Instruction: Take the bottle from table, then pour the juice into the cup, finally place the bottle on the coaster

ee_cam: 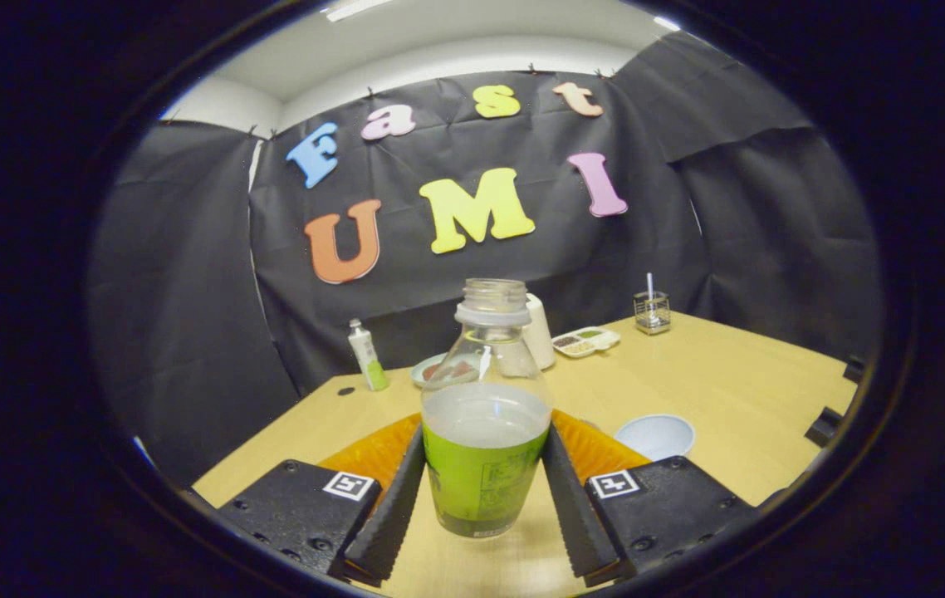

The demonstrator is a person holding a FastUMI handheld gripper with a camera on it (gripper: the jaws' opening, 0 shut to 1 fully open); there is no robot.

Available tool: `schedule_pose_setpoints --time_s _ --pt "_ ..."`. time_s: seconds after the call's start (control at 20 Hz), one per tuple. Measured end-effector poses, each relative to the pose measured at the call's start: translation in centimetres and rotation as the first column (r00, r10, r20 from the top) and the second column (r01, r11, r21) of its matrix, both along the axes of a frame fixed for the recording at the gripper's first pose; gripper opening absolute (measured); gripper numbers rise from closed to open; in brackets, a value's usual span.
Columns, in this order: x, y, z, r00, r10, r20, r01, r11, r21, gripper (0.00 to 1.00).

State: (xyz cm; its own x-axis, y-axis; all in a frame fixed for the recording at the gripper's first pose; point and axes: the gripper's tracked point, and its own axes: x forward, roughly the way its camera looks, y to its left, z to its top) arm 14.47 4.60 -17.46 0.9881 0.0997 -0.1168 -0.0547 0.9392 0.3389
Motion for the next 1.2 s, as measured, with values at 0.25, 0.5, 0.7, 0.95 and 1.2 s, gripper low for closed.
schedule_pose_setpoints --time_s 0.25,0.5,0.7,0.95,1.2 --pt "0.6 -0.3 0.2 0.999 0.041 0.008 -0.042 0.979 0.197 0.8" --pt "1.5 -0.8 0.0 0.99 0.119 0.072 -0.139 0.83 0.541 0.78" --pt "2.0 -2.3 -1.2 0.994 0.102 0.037 -0.1 0.73 0.676 0.78" --pt "1.8 -2.3 0.1 0.99 0.133 0.055 -0.124 0.588 0.8 0.78" --pt "2.0 -2.9 1.4 0.99 0.127 0.069 -0.113 0.388 0.915 0.77"
